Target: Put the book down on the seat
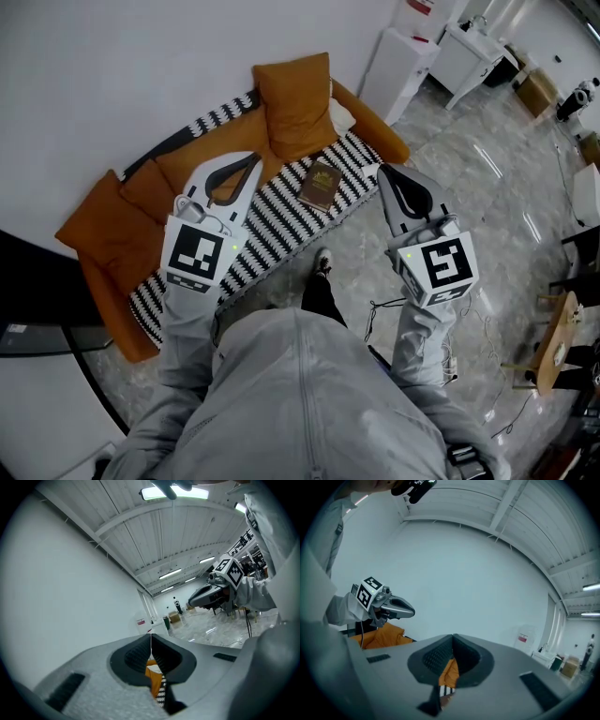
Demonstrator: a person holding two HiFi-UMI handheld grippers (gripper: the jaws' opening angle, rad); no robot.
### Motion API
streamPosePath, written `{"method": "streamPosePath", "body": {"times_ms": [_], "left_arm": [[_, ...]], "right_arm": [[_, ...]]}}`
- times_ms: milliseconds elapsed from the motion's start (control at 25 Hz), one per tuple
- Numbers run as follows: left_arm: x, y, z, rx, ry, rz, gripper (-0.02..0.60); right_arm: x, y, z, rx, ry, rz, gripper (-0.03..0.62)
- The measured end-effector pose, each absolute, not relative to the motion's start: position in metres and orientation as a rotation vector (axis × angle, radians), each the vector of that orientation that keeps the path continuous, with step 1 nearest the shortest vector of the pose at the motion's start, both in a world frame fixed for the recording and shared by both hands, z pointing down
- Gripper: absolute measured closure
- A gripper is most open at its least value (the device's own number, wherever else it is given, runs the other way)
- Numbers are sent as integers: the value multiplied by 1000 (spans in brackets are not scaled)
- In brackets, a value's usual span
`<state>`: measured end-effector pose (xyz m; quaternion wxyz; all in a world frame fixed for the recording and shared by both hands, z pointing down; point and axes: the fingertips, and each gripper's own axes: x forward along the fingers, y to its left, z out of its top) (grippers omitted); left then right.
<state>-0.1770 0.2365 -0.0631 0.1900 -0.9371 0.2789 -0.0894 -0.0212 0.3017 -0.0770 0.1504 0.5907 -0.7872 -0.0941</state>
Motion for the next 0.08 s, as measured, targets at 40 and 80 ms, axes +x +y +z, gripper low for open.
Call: {"method": "streamPosePath", "body": {"times_ms": [40, 80], "left_arm": [[-177, 237, -62, -2637, 784, -251, 555], [-176, 237, -61, -2640, 784, -251, 555]], "right_arm": [[-20, 302, -76, 1696, -2260, -270, 565], [-20, 302, -75, 1695, -2258, -270, 565]]}}
